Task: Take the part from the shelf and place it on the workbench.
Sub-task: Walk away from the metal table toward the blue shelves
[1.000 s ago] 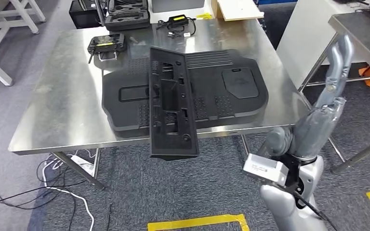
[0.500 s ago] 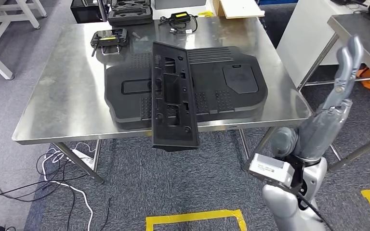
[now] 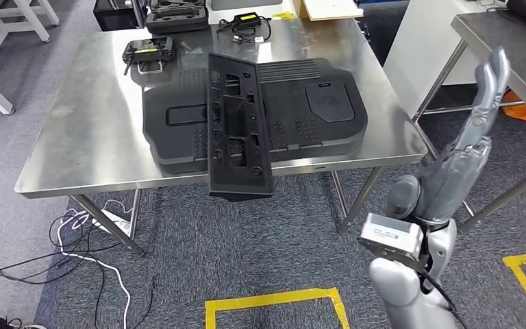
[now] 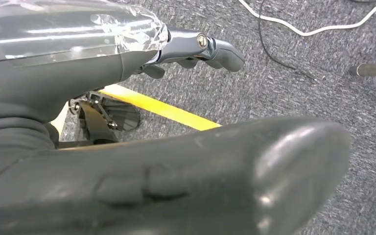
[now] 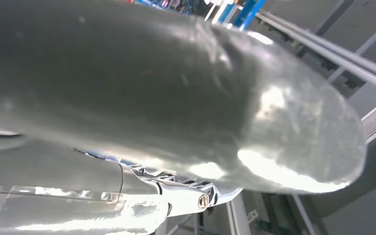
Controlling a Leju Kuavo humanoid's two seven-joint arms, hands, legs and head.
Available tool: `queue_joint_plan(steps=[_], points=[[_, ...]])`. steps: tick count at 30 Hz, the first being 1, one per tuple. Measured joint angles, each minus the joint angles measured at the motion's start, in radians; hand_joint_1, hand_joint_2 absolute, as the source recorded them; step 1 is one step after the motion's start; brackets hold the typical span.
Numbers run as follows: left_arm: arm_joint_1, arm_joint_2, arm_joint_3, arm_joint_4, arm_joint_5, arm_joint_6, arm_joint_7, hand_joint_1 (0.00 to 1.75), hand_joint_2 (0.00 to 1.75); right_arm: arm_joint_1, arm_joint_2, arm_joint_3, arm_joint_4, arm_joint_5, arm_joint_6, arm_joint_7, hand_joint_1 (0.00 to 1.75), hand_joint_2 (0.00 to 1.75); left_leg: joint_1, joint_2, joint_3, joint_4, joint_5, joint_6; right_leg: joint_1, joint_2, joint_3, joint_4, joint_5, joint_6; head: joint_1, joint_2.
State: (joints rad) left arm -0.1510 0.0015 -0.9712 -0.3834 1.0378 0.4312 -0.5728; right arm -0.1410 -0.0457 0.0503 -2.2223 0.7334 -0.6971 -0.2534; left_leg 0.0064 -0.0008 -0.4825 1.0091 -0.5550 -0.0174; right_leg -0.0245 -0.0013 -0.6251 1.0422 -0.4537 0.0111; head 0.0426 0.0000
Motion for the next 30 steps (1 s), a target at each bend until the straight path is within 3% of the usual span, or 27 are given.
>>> queue_joint_plan(steps=[3, 5, 7, 8, 9, 10, 12, 14, 15, 18, 20, 22, 23, 24, 25, 27, 29, 30], points=[[0.000, 0.000, 0.000, 0.000, 0.005, 0.002, 0.000, 0.00, 0.00, 0.009, 0.008, -0.012, 0.000, -0.048, 0.000, -0.024, 0.00, 0.00, -0.001, 0.002, -0.013, -0.005, 0.018, 0.019, -0.001, 0.000, -0.005, 0.003, 0.001, 0.019, 0.001, 0.000], [-0.002, 0.000, 0.000, 0.000, 0.008, 0.004, 0.000, 0.00, 0.00, 0.017, 0.011, -0.021, 0.000, -0.063, 0.000, -0.032, 0.00, 0.00, 0.000, 0.007, -0.029, -0.010, 0.035, 0.039, -0.002, 0.001, -0.030, 0.063, -0.061, 0.023, 0.005, 0.000], [-0.001, 0.000, 0.000, 0.000, 0.011, 0.006, 0.000, 0.00, 0.00, 0.024, 0.012, -0.028, 0.000, -0.065, 0.000, -0.032, 0.00, 0.00, -0.006, 0.010, -0.052, -0.007, 0.050, 0.050, 0.001, 0.001, -0.069, 0.188, -0.150, 0.023, 0.011, 0.000], [0.000, 0.000, -0.001, 0.000, 0.011, 0.006, 0.000, 0.00, 0.00, 0.029, 0.012, -0.031, 0.000, -0.064, 0.000, -0.031, 0.00, 0.00, -0.009, 0.011, -0.064, -0.004, 0.057, 0.053, 0.002, 0.001, -0.081, 0.243, -0.174, 0.023, 0.013, 0.000], [0.000, 0.000, -0.001, 0.000, 0.012, 0.006, 0.000, 0.00, 0.00, 0.032, 0.012, -0.033, 0.000, -0.062, 0.000, -0.030, 0.00, 0.00, -0.012, 0.012, -0.076, -0.002, 0.063, 0.054, 0.003, 0.001, -0.079, 0.271, -0.177, 0.022, 0.014, 0.000], [0.001, 0.000, -0.001, 0.000, 0.013, 0.006, 0.000, 0.00, 0.00, 0.035, 0.013, -0.035, 0.000, -0.061, 0.000, -0.031, 0.00, 0.00, -0.015, 0.012, -0.086, 0.001, 0.069, 0.054, 0.004, 0.001, -0.058, 0.260, -0.160, 0.019, 0.015, 0.000], [0.000, 0.000, -0.002, 0.000, 0.016, 0.006, 0.000, 0.00, 0.00, 0.036, 0.015, -0.042, 0.000, -0.060, 0.000, -0.035, 0.00, 0.00, -0.019, 0.012, -0.104, 0.009, 0.078, 0.053, 0.009, 0.001, 0.031, 0.139, -0.113, 0.005, 0.017, 0.000], [0.000, -0.001, -0.002, 0.000, 0.018, 0.006, 0.000, 0.00, 0.00, 0.035, 0.019, -0.048, -0.001, -0.060, 0.000, -0.039, 0.00, 0.00, -0.023, 0.012, -0.115, 0.018, 0.085, 0.047, 0.016, 0.000, 0.110, 0.011, -0.098, -0.007, 0.017, 0.000], [0.000, -0.001, -0.002, 0.000, 0.019, 0.006, 0.000, 0.00, 0.00, 0.035, 0.020, -0.049, -0.002, -0.060, 0.000, -0.039, 0.00, 0.00, -0.023, 0.012, -0.119, 0.020, 0.089, 0.043, 0.019, 0.000, 0.125, -0.019, -0.100, -0.010, 0.017, 0.000], [-0.001, -0.001, -0.003, 0.001, 0.020, 0.006, 0.000, 0.00, 0.00, 0.035, 0.024, -0.054, -0.004, -0.057, 0.000, -0.038, 0.00, 0.00, -0.022, 0.010, -0.127, 0.026, 0.094, 0.024, 0.018, -0.001, 0.120, -0.039, -0.084, -0.018, 0.017, 0.000], [0.000, -0.001, -0.003, 0.001, 0.021, 0.006, -0.001, 0.00, 0.00, 0.035, 0.028, -0.057, -0.005, -0.054, 0.000, -0.035, 0.00, 0.00, -0.019, 0.006, -0.147, 0.076, 0.041, 0.009, 0.010, -0.004, 0.105, -0.048, -0.063, -0.027, 0.012, 0.000], [0.000, -0.001, -0.003, 0.001, 0.021, 0.006, -0.001, 0.00, 0.00, 0.035, 0.031, -0.060, -0.007, -0.051, 0.000, -0.033, 0.00, 0.00, -0.008, 0.005, -0.182, 0.189, -0.046, -0.007, 0.009, -0.005, 0.084, -0.047, -0.047, -0.032, 0.007, 0.000], [0.000, -0.001, -0.003, 0.001, 0.021, 0.006, -0.001, 0.00, 0.00, 0.035, 0.033, -0.062, -0.007, -0.048, 0.000, -0.032, 0.00, 0.00, -0.003, 0.005, -0.194, 0.246, -0.074, -0.014, 0.008, -0.006, 0.072, -0.044, -0.040, -0.031, 0.006, 0.000], [0.000, -0.001, -0.003, 0.001, 0.021, 0.006, -0.001, 0.00, 0.00, 0.035, 0.035, -0.064, -0.007, -0.046, 0.000, -0.030, 0.00, 0.00, 0.003, 0.005, -0.194, 0.280, -0.082, -0.019, 0.006, -0.006, 0.059, -0.039, -0.033, -0.028, 0.005, 0.000], [0.000, -0.001, -0.004, 0.001, 0.021, 0.006, -0.001, 0.00, 0.00, 0.036, 0.036, -0.066, -0.007, -0.044, 0.000, -0.029, 0.00, 0.00, 0.007, 0.005, -0.178, 0.282, -0.070, -0.024, 0.004, -0.006, 0.047, -0.034, -0.028, -0.025, 0.005, 0.000], [-0.001, -0.001, -0.004, 0.001, 0.021, 0.005, -0.001, 0.00, 0.00, 0.036, 0.037, -0.069, -0.008, -0.042, 0.000, -0.025, 0.00, 0.00, 0.017, 0.005, -0.099, 0.181, -0.019, -0.034, -0.003, -0.005, 0.025, -0.022, -0.019, -0.015, 0.004, 0.000], [-0.003, -0.002, -0.004, 0.001, 0.021, 0.005, -0.001, 0.00, 0.00, 0.036, 0.038, -0.071, -0.010, -0.039, 0.000, -0.023, 0.00, 0.00, 0.020, -0.001, -0.020, 0.054, -0.001, -0.037, -0.005, -0.004, 0.009, -0.008, -0.013, -0.003, 0.002, 0.000], [-0.003, -0.002, -0.004, 0.001, 0.022, 0.005, -0.001, 0.00, 0.00, 0.035, 0.038, -0.071, -0.012, -0.038, 0.000, -0.022, 0.00, 0.00, 0.019, -0.004, -0.003, 0.019, -0.004, -0.033, -0.004, -0.004, 0.005, -0.004, -0.009, 0.004, 0.002, 0.000]])
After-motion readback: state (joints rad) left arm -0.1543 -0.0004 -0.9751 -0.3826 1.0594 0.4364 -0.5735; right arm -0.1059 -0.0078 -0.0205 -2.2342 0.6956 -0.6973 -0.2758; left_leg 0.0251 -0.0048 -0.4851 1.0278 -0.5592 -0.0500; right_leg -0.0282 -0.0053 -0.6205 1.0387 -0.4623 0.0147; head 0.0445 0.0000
